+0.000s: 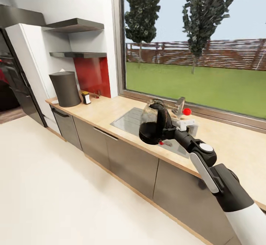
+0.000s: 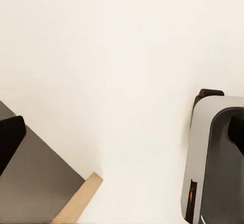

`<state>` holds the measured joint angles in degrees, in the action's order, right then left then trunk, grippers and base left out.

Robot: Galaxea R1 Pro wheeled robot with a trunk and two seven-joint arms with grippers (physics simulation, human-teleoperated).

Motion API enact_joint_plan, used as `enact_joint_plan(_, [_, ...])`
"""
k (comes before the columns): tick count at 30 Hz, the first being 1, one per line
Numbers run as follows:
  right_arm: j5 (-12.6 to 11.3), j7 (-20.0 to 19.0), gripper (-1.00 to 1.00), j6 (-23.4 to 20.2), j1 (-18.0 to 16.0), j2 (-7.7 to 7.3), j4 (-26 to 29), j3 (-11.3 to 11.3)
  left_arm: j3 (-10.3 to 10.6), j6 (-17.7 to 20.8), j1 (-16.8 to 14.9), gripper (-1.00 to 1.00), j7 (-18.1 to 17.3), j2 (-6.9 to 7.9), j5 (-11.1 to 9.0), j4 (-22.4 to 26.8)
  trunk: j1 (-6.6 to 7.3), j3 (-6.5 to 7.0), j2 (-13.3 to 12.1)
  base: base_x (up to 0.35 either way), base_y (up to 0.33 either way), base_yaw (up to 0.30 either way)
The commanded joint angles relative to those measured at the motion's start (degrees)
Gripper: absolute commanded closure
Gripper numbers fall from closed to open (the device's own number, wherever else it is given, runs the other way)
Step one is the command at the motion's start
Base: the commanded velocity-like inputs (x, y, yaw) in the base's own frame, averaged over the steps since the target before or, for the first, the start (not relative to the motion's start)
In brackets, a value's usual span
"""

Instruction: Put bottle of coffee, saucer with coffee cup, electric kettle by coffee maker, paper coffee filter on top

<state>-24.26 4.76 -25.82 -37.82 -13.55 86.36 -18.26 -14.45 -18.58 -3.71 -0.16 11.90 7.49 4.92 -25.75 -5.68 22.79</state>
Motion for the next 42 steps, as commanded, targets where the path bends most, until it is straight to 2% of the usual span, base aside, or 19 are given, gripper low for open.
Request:
enact_joint_plan(1, [-0.53,0.51,1.0,-0.19,-0.07,-0.07,0.12,-0.11,-0.49,-0.23,-0.07,-1.0,-0.01,-0.01,0.63,-0.08,-0.03,-0.12,0.13,0.0,0.0,0.278])
enact_joint_plan(19, [-0.53,0.5,1.0,-0.19,-0.07,-0.07,0.12,-0.11,-0.51,-0.24,-0.07,-1.0,-0.01,-0.1,0.6,-0.08,-0.03,-0.12,0.13,0.024,0.003,0.278])
enact_joint_plan(33, [-0.52,0.52,1.0,-0.19,-0.07,-0.07,0.12,-0.07,-0.5,-0.27,-0.07,-1.0,-0.03,-0.12,0.6,-0.08,-0.03,-0.12,0.13,0.261,0.169,0.271])
enact_joint_plan(42, [-0.52,0.52,1.0,-0.19,-0.07,-0.07,0.0,-0.02,-0.49,-0.23,-0.07,-1.0,-0.03,-0.12,0.6,-0.08,-0.03,-0.12,0.13,0.301,0.175,0.015])
